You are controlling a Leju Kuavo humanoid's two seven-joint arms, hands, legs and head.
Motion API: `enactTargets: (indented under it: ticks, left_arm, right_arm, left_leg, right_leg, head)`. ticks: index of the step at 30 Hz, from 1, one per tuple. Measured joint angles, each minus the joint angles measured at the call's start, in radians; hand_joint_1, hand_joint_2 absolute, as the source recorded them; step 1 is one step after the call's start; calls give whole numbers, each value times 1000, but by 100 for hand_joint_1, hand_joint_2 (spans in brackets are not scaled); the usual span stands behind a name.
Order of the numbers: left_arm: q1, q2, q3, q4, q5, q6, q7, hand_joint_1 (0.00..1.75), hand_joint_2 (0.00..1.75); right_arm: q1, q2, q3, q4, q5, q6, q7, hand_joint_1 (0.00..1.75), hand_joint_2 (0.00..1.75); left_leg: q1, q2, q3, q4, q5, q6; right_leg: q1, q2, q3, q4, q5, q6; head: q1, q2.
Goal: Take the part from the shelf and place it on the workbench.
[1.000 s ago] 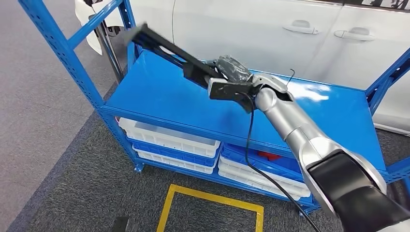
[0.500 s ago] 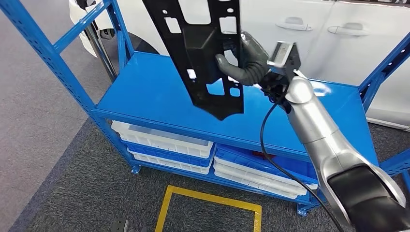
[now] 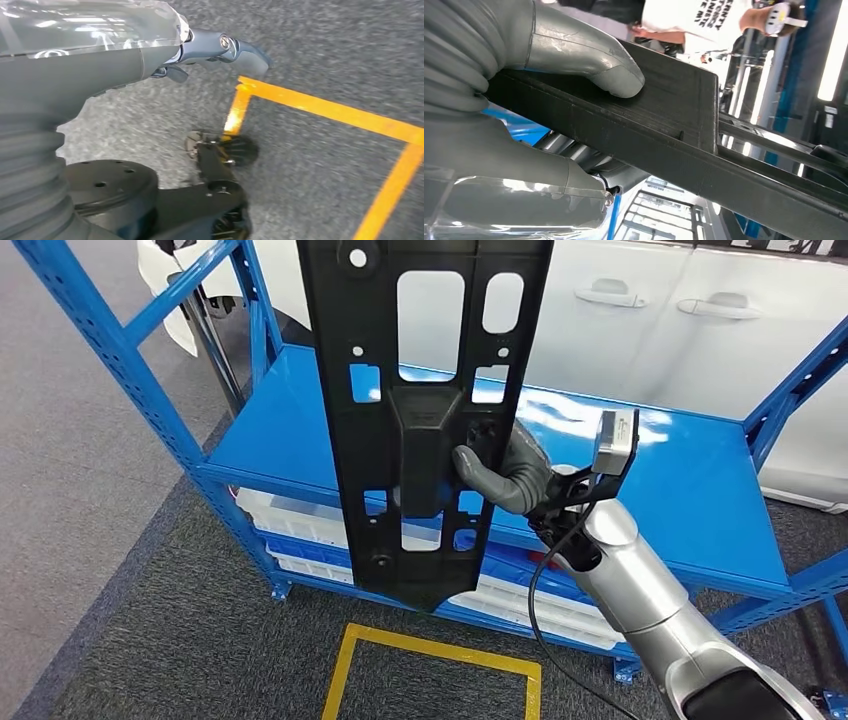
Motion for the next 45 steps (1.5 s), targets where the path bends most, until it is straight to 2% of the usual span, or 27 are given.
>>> enactTargets:
  ticks: [2,6,8,10,12,13,14,17,18,21,23,25,26,27,28,29,31,33,34,36,37,39,41,42,43,44,45]
  left_arm:
    - [1,0,2,0,5,-1,25,0,175]
    - [8,0,10,0,14,-4,75,0,175]
    - [12,1,11,0,13,-5,86,0,175]
    - [17,1,12,0,9,-1,98,0,175]
    - [22,1,12,0,4,4,112,0,175]
    - [26,1,12,0,1,6,119,0,175]
    - [28,1,12,0,-1,7,125,0,175]
    - [32,1,12,0,-4,5,140,0,175]
    - [33,1,12,0,-5,5,144,0,175]
    - [39,1,12,1,-5,3,151,0,175]
    - [38,2,12,1,-5,3,154,0,175]
    - [38,2,12,2,-6,1,154,0,175]
    - [38,2,12,2,-6,0,155,0,175]
    - [38,2,12,2,-6,-2,154,0,175]
    - [39,2,12,2,-6,-5,154,0,175]
    - [39,2,12,2,-7,-7,153,0,175]
    - [39,2,12,2,-11,-11,151,0,175]
    - [39,1,12,2,-14,-14,149,0,175]
    - [39,1,12,2,-14,-15,148,0,175]
    - [40,1,12,2,-15,-16,147,0,175]
    - [40,1,12,2,-15,-17,147,0,175]
    - [40,1,12,2,-15,-19,147,0,175]
    - [41,1,12,2,-15,-20,147,0,175]
    - [40,1,12,2,-15,-20,147,0,175]
    - [40,1,12,2,-15,-20,147,0,175]
    - [40,1,12,2,-15,-20,148,0,175]
    - [40,1,12,2,-14,-21,149,0,175]
  right_arm:
    - [2,0,4,-3,-12,-4,0,169,175]
    - [5,-2,16,4,-27,-35,8,169,175]
    - [2,-6,19,12,-29,-55,11,169,175]
    - [-2,-7,20,21,-29,-76,11,169,175]
    - [-3,-7,21,32,-23,-93,11,169,175]
    - [-3,-7,21,37,-19,-100,10,169,175]
    - [-3,-7,21,40,-15,-105,8,169,175]
    - [-3,-8,15,43,-2,-117,0,169,175]
    - [-2,-8,13,43,1,-119,-2,169,175]
    - [-1,-8,6,44,4,-122,-4,169,175]
    - [1,-7,1,45,6,-122,-4,169,175]
    - [3,-5,-2,47,7,-122,-4,169,175]
    - [5,-5,-3,49,7,-122,-4,169,175]
    - [7,-5,-4,51,8,-122,-4,169,175]
    - [9,-5,-4,54,9,-123,-4,169,175]
    - [11,-5,-5,56,10,-124,-4,169,175]
    - [12,-5,-9,56,13,-128,-4,169,175]
    - [12,-5,-16,54,16,-135,-6,169,175]
    - [12,-5,-19,53,16,-137,-6,169,175]
    - [12,-5,-22,53,17,-139,-7,169,175]
    - [11,-5,-22,53,17,-139,-7,169,175]
    - [12,-6,-23,53,17,-139,-8,169,175]
    - [12,-7,-23,52,17,-139,-7,169,175]
    - [13,-7,-23,51,17,-139,-7,169,175]
    - [14,-7,-23,51,17,-139,-7,169,175]
    - [14,-7,-23,51,18,-140,-7,169,175]
    - [15,-7,-23,51,18,-140,-7,169,175]
  left_leg:
    - [-4,3,0,3,-1,-8]
    - [-7,9,-3,8,-3,-28]
    - [-5,8,-22,59,-49,-38]
    - [-1,7,-64,178,-128,-46]
    - [2,7,-88,270,-171,-50]
    - [2,7,-76,266,-167,-50]
    - [3,7,-45,224,-149,-49]
    - [1,2,70,36,-89,-38]
    - [-1,0,84,7,-81,-32]
    - [-6,3,75,-4,-60,-12]
    - [-5,8,61,-12,-37,2]
    - [-6,10,40,-13,-17,11]
    - [-7,11,27,-12,-8,13]
    - [-8,11,14,-11,1,13]
    - [-8,11,1,-9,10,12]
    - [-8,11,-13,-7,18,11]
    - [-9,11,-36,-2,34,5]
    - [-10,11,-46,0,49,-3]
    - [-10,12,-48,-1,57,-9]
    - [-9,12,-49,-6,69,-21]
    - [-8,11,-55,-1,59,-27]
    - [-5,10,-78,60,-14,-38]
    - [-1,9,-109,186,-112,-46]
    - [0,9,-116,244,-135,-49]
    - [2,9,-113,279,-133,-51]
    - [3,9,-94,282,-113,-52]
    - [3,9,-60,252,-85,-51]
  right_leg:
    - [6,-7,54,-108,35,-9]
    - [8,-3,60,-136,49,-28]
    - [4,-4,57,-144,59,-41]
    - [5,-4,50,-145,67,-48]
    - [7,-4,38,-143,76,-48]
    - [8,-3,31,-142,80,-47]
    - [8,-1,25,-139,85,-45]
    - [10,3,9,-134,100,-32]
    - [10,3,7,-134,105,-26]
    - [4,5,1,-137,118,-8]
    - [1,8,-18,-98,70,1]
    - [0,8,-51,14,-28,6]
    - [-1,8,-64,77,-67,7]
    - [-1,8,-68,123,-84,8]
    - [0,8,-57,138,-80,8]
    - [0,8,-29,118,-61,7]
    - [2,5,70,-4,-28,0]
    - [8,2,146,-116,-27,-9]
    - [13,2,159,-140,-31,-14]
    - [14,2,152,-150,-15,-26]
    - [12,1,146,-155,-5,-34]
    - [8,-1,127,-161,19,-48]
    - [10,-1,99,-160,42,-53]
    - [11,0,83,-160,54,-53]
    - [11,0,67,-158,66,-51]
    - [11,0,51,-157,78,-49]
    - [11,0,35,-156,89,-47]
  head:
    - [0,0]
    - [0,0]
    - [0,0]
    - [0,0]
    - [0,0]
    - [0,0]
    - [0,0]
    - [0,0]
    - [0,0]
    - [0,0]
    - [0,0]
    - [0,0]
    - [0,0]
    - [0,0]
    - [0,0]
    - [0,0]
    - [0,0]
    - [0,0]
    - [0,0]
    - [0,0]
    - [0,0]
    - [0,0]
    - [0,0]
    - [0,0]
    - [0,0]
    - [0,0]
    - [0,0]
